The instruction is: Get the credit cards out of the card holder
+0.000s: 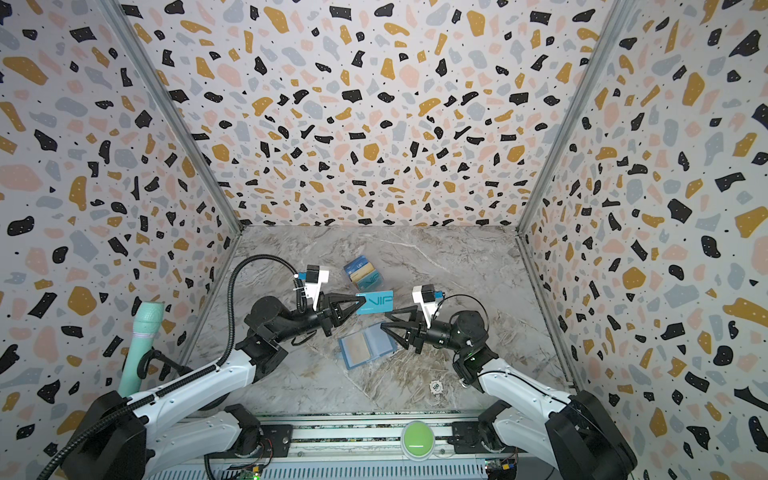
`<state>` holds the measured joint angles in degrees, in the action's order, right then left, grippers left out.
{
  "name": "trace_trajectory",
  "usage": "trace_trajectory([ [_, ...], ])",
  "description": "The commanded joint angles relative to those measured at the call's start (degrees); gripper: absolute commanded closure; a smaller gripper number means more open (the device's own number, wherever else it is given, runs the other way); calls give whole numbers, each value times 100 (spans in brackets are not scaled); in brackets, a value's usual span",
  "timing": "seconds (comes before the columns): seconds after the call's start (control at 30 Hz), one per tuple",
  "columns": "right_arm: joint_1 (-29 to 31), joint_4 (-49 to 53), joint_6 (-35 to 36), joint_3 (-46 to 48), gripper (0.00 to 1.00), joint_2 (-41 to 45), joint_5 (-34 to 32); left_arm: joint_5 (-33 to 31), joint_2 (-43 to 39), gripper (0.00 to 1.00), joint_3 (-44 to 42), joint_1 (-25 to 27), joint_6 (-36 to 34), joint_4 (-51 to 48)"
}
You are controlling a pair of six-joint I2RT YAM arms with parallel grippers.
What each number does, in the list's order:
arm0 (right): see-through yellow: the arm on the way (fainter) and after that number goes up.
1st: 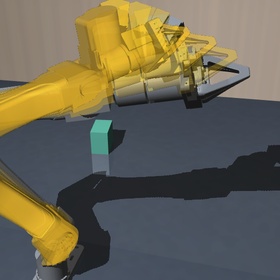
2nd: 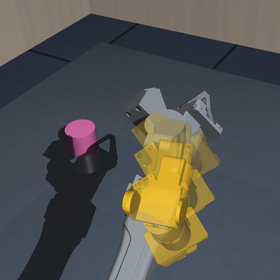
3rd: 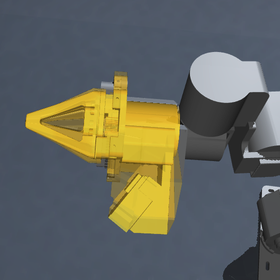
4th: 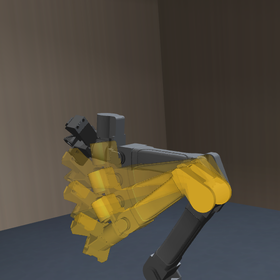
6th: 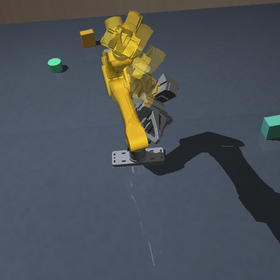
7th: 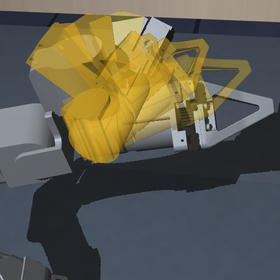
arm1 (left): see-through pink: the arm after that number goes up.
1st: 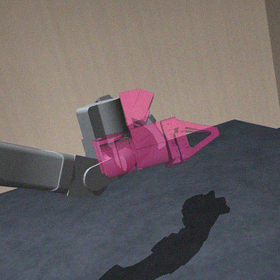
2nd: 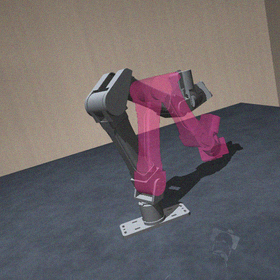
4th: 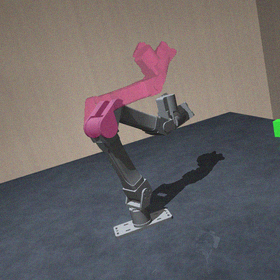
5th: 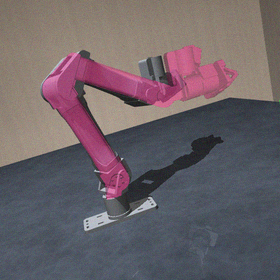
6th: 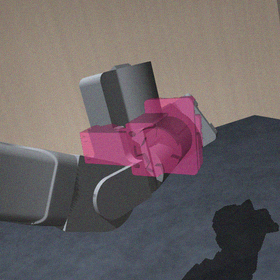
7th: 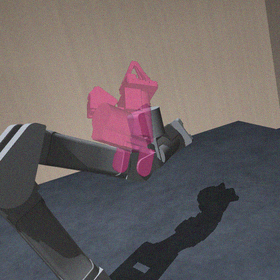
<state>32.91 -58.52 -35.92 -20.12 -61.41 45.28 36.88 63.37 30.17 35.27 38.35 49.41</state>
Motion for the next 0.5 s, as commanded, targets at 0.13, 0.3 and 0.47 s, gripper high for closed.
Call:
trace_trajectory([
  [0.13,-100,-1171,-634,-323,67,-422,163,-80,87,100,-137,-19,435,1237],
  [0.3,-122,-1854,-985,-317,68,-699,273,-76,215,100,-283,-19,703,1718],
  [0.47,-150,-2041,-1075,-370,70,-690,328,-76,246,100,-310,-20,684,1698],
])
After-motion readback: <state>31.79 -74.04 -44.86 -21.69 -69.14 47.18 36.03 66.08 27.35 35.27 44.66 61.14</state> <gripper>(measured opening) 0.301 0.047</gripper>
